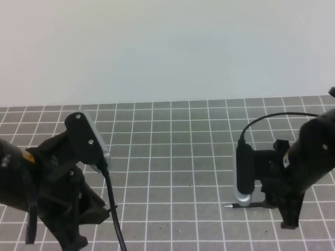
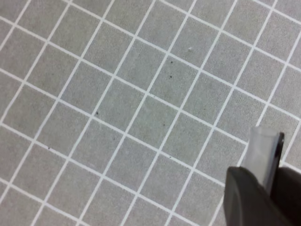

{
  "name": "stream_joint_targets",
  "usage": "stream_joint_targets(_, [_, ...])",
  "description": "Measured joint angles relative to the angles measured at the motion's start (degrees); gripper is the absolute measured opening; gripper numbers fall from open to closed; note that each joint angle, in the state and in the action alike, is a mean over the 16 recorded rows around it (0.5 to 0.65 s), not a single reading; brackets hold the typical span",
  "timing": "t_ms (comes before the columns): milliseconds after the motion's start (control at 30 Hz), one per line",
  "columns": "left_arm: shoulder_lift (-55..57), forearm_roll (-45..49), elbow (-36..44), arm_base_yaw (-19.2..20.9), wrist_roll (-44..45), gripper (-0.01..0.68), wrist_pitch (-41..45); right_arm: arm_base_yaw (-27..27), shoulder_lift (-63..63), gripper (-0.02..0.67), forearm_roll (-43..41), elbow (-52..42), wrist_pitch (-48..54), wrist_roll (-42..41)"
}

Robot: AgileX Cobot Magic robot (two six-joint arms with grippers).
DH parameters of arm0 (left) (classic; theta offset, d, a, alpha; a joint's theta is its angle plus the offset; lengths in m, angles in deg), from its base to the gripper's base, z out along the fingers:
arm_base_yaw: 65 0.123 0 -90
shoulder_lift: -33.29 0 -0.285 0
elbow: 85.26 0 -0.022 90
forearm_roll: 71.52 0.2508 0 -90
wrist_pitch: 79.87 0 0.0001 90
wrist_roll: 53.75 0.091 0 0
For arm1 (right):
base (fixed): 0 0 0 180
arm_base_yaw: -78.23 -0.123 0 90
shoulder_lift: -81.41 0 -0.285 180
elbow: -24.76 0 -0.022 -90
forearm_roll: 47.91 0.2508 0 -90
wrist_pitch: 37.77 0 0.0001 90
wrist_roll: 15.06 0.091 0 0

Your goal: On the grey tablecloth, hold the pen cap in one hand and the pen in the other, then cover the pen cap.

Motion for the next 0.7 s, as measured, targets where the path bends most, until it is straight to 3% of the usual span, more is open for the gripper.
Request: stream_joint_targets(700, [0.0, -0.35, 0.0, 0.0, -0.04, 0.057, 1.08, 0.11, 11.09, 0.264, -1.25, 6.87, 4.54, -0.67])
